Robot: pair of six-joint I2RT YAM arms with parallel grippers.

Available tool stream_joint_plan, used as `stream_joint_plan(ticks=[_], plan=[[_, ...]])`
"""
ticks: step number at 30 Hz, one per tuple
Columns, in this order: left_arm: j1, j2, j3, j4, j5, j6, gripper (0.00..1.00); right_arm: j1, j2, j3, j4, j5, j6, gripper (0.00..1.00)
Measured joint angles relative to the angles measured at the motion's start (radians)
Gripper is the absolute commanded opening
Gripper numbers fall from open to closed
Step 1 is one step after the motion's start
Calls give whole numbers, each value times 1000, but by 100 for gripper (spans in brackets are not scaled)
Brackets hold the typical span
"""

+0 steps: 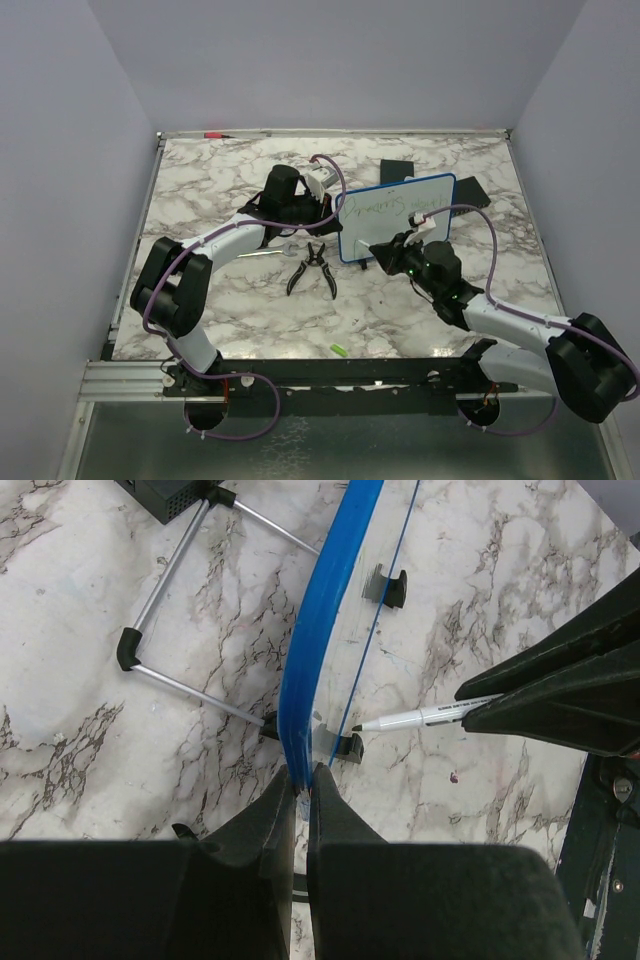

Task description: Write a sentence on the whiteboard

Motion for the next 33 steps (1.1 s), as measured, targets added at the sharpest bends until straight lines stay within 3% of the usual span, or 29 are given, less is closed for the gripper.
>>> stream_joint_plan(ticks=[16,33], plan=[[-1,0,3,-6,-2,0,0,0,78,19,42,-1,1,1],[-1,0,5,-10,-3,0,0,6,35,10,21,86,20,1]])
